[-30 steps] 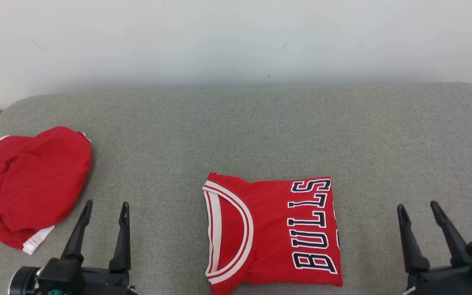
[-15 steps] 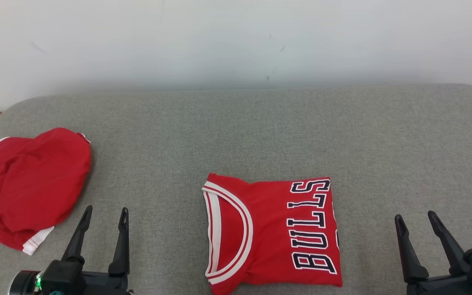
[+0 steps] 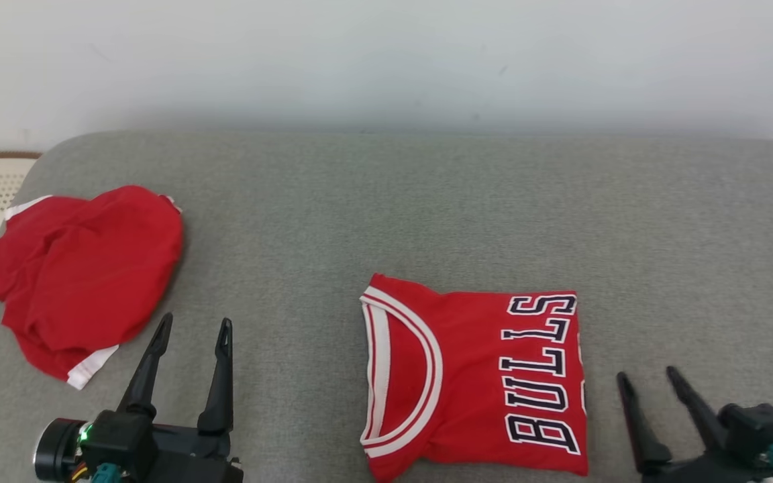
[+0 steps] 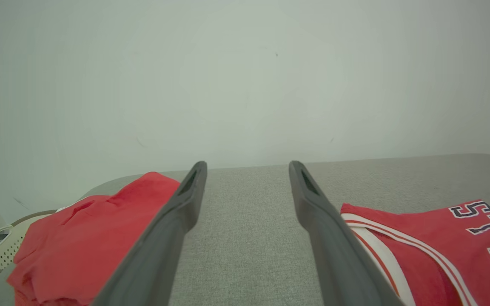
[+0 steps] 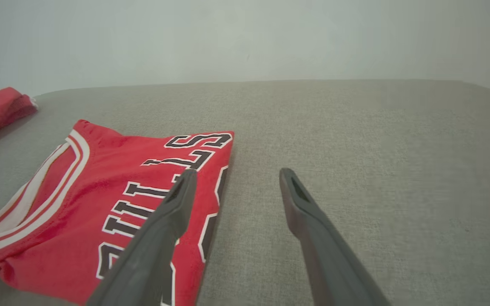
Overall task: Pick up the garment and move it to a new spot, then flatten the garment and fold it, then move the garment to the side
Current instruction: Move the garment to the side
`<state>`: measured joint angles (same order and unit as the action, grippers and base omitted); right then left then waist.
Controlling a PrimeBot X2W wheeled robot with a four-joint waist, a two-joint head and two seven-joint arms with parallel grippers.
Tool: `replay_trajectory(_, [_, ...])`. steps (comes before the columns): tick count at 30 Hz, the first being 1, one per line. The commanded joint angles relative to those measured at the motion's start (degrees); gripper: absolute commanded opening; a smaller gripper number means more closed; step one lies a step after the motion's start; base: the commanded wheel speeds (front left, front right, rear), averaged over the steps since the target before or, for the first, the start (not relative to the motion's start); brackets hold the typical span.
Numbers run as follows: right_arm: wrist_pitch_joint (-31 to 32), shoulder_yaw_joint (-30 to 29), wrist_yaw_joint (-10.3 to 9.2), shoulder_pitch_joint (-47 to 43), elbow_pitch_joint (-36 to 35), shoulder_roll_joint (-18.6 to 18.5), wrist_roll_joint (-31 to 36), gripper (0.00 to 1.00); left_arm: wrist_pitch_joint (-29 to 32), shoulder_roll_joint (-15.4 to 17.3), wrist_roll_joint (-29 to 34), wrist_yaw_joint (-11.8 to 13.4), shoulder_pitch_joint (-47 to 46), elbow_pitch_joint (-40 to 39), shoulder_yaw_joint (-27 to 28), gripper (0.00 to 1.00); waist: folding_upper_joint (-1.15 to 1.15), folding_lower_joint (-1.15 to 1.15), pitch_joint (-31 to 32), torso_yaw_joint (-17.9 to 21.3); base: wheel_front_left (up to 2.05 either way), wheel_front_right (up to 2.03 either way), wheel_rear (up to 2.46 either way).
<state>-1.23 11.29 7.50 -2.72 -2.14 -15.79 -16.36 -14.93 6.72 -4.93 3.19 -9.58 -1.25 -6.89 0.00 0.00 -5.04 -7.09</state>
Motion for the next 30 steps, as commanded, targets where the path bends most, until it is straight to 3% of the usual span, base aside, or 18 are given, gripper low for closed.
replay_trajectory(1, [-0.15, 0.89, -0.02, 0.71, 1.41, -0.33, -0.34, 1.00, -0.21, -0.25, 0.05, 0.15, -0.52, -0.16, -0.22, 1.00, 0.00, 0.00, -1.26, -1.86, 0.00, 0.00, 0.00])
replay_trajectory(7, [-1.49, 4.00, -0.02, 3.96, 10.16, -0.24, -2.89, 1.00, -0.21, -1.14, -0.07, 0.19, -1.46, -0.61, -0.92, 1.00, 0.00, 0.00, -3.34, -4.51, 0.00, 0.00, 0.00])
replay_trajectory(15, [-3.29, 7.43, -0.02, 9.65, 19.20, 0.01, -5.61, 1.00, -0.21, -1.33, 0.40, 0.44, -2.23, -1.56, 0.00, 1.00, 0.00, 0.00, -5.66, -5.00, 0.00, 0.00, 0.00])
replay_trajectory(16, [-3.26, 7.81, -0.02, 10.20, 20.22, 0.10, -5.96, 0.78, -0.21, -1.34, 0.41, 0.40, -2.33, -1.66, 0.06, 1.00, 0.00, 0.00, -5.87, -5.06, 0.00, 0.00, 0.00])
replay_trajectory(17, [-3.30, 8.34, -0.02, 10.69, 21.12, 0.17, -6.30, 0.31, -0.21, -1.39, 0.41, 0.35, -2.45, -1.70, 0.12, 1.00, 0.00, 0.00, -6.01, -5.11, 0.00, 0.00, 0.00])
replay_trajectory(18, [-3.45, 8.67, -0.02, 11.13, 21.77, 0.26, -6.56, 0.09, -0.21, -1.45, 0.42, 0.35, -2.57, -1.77, 0.19, 1.00, 0.00, 0.00, -6.14, -5.15, 0.00, 0.00, 0.00])
replay_trajectory(19, [-3.45, 9.15, -0.02, 11.53, 22.39, 0.36, -7.02, 0.00, -0.21, -1.50, 0.45, 0.35, -2.72, -1.82, 0.24, 1.00, 0.00, 0.00, -6.25, -5.18, 0.00, 0.00, 0.00])
replay_trajectory(30, [-6.69, 7.88, -0.07, 12.20, 22.00, -2.05, -4.63, 0.00, -0.21, -1.71, 1.07, 0.49, -2.91, -2.87, 0.67, 1.00, 0.00, 0.00, -6.95, -2.79, 0.00, 0.00, 0.00])
